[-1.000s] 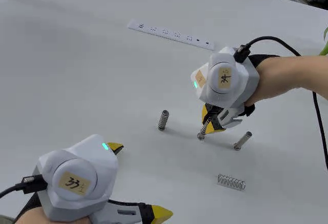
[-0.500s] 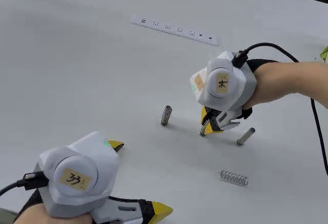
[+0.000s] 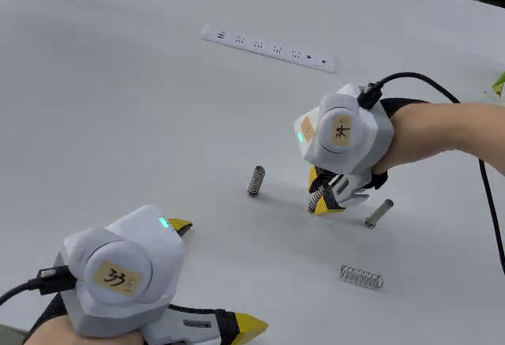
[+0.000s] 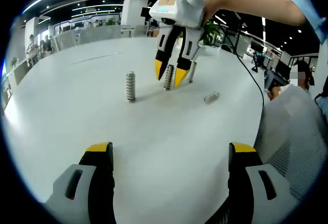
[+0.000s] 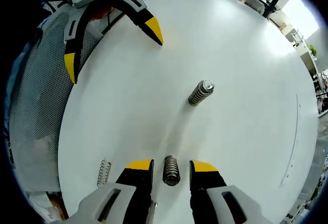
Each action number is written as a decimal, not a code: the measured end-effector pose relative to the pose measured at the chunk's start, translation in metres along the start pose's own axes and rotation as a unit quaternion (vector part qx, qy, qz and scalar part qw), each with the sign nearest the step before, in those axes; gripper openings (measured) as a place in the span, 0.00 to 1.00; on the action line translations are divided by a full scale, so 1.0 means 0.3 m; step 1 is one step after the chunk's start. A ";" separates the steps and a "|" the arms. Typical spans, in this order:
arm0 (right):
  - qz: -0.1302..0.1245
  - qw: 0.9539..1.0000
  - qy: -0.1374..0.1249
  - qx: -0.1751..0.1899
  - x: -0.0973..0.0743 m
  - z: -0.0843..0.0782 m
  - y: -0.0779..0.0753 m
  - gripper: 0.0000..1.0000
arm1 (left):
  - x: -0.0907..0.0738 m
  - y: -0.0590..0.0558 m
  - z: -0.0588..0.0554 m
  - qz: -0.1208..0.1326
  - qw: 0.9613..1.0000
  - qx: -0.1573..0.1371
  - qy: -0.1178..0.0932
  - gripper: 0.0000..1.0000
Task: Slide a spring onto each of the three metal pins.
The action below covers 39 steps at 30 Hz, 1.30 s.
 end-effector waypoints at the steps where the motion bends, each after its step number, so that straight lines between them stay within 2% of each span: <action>1: -0.007 1.000 -0.003 0.001 -0.001 -0.002 -0.002 0.32 | -0.001 -0.001 0.002 -0.001 1.000 0.000 0.000 0.92; 3: -0.012 1.000 -0.005 0.002 -0.003 -0.007 -0.002 0.46 | -0.002 -0.001 0.004 0.000 1.000 0.001 0.000 0.92; 8: -0.023 1.000 -0.016 0.011 -0.011 -0.020 0.002 0.66 | -0.006 0.002 0.011 0.001 1.000 0.004 -0.001 0.92; 12: -0.031 0.999 -0.044 0.004 -0.012 -0.022 0.015 0.92 | -0.012 0.005 0.016 0.002 1.000 0.008 0.000 0.92; 14: -0.032 0.998 -0.048 0.006 -0.016 -0.023 0.021 0.98 | -0.016 0.006 0.021 0.002 1.000 0.010 0.001 0.92; 23: -0.051 0.997 -0.062 0.018 -0.033 -0.035 0.041 0.99 | -0.028 0.010 0.033 0.003 1.000 0.018 0.004 0.92; 28: -0.070 0.994 -0.080 0.022 -0.062 -0.035 0.059 0.99 | -0.026 0.009 0.036 0.002 1.000 0.022 0.006 0.92; 31: -0.084 0.990 -0.111 0.038 -0.090 -0.030 0.074 0.99 | -0.019 0.003 0.034 -0.002 1.000 0.026 0.010 0.92; 35: -0.100 0.986 -0.125 0.046 -0.109 -0.037 0.097 0.99 | -0.013 -0.001 0.033 -0.007 0.999 0.029 0.014 0.92; 37: -0.104 0.984 -0.132 0.061 -0.115 -0.044 0.112 0.99 | -0.011 -0.002 0.036 -0.009 0.999 0.032 0.014 0.92; 39: -0.112 0.980 -0.149 0.074 -0.122 -0.050 0.126 0.99 | -0.009 -0.001 0.040 -0.011 0.999 0.034 0.015 0.92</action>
Point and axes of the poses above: the centre of the closed fingertips' face, and the gripper's own axes: x roughly forward along the fingers, y roughly to its left, z roughly out of its top, the point moved 9 cm from there along -x, roughly backward along the fingers, and after that the axes turned 8 degrees about -y, right-handed, at the moved point
